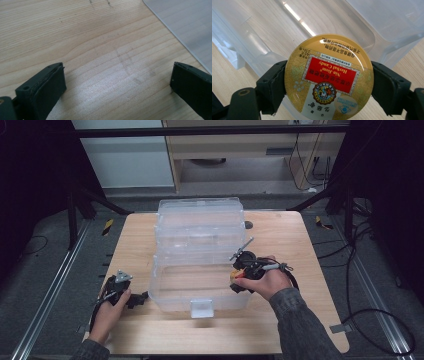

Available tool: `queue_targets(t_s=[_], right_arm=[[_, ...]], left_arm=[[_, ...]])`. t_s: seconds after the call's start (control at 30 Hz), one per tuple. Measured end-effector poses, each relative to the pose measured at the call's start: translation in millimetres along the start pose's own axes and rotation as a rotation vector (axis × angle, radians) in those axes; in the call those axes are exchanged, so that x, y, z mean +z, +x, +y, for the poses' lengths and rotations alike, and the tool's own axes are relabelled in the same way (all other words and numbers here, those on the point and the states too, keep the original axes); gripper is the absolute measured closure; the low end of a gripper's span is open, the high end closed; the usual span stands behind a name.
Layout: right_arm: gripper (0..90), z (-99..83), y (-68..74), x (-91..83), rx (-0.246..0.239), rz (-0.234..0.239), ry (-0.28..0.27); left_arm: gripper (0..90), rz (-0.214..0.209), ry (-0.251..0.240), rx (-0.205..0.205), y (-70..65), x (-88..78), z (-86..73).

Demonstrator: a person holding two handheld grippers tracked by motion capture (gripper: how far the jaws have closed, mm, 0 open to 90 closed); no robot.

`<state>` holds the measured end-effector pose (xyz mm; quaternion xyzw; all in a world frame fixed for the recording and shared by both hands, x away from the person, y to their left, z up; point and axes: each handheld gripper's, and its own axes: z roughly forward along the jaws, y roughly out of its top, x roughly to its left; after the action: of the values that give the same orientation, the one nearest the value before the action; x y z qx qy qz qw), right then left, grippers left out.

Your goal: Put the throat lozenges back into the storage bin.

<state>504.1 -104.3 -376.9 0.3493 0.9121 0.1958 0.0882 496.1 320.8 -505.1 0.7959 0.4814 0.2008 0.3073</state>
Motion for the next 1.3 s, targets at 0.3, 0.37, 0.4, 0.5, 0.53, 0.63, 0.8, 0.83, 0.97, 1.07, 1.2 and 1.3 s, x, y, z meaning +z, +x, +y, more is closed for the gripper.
queue_targets(t_s=[0.3, 0.37, 0.4, 0.5, 0.53, 0.63, 0.8, 0.83, 0.97, 1.07, 1.2, 1.3], right_arm=[[20.9, -2.3, -0.1, 1.2, 0.013, 0.007, 0.009], [20.9, -2.6, 0.4, 2.2, 0.009, 0.008, 0.011], [20.9, -2.6, 0.8, 2.2, 0.01, 0.007, 0.012], [20.9, -2.8, 0.2, 1.6, 0.006, 0.007, 0.01], [20.9, -2.9, 0.3, 1.3, 0.007, 0.008, 0.011], [20.7, -2.8, -0.1, 1.0, 0.011, 0.008, 0.008], [15.6, -1.5, 0.9, -1.0, 0.006, 0.018, -0.004], [14.5, -1.2, 1.2, -2.5, 0.005, 0.021, -0.013], [14.8, 0.6, 1.9, -9.8, 0.0, 0.004, -0.03], [17.9, 1.5, 0.5, -16.8, -0.002, -0.008, -0.043], [23.2, 2.1, -2.5, -24.3, -0.012, -0.022, -0.053], [25.5, 2.1, -5.1, -27.7, -0.026, -0.033, -0.058]], left_arm=[[0.0, 0.0, -0.003, -0.003, -0.2, 0.2, -0.1], [0.0, 0.0, -0.002, -0.003, -0.2, 0.2, -0.1], [0.0, 0.0, -0.003, -0.003, -0.2, 0.2, -0.1], [0.0, 0.0, -0.003, -0.003, -0.2, 0.2, 0.0], [0.0, 0.0, 0.0, 0.0, 0.0, 0.0, 0.0], [0.0, 0.0, -0.003, -0.002, -0.1, 0.2, 0.0], [0.0, 0.0, 0.0, 0.001, 0.0, 0.0, 0.0], [0.0, -0.001, 0.0, 0.001, 0.1, 0.0, 0.0], [0.0, -0.001, -0.003, -0.001, -0.1, 0.2, 0.0], [0.0, -0.001, -0.002, -0.001, 0.0, 0.1, 0.0], [0.0, -0.014, 0.009, 0.005, 0.5, -0.9, 0.7], [3.8, -0.008, 0.005, 0.009, 2.7, -4.0, 2.4]])
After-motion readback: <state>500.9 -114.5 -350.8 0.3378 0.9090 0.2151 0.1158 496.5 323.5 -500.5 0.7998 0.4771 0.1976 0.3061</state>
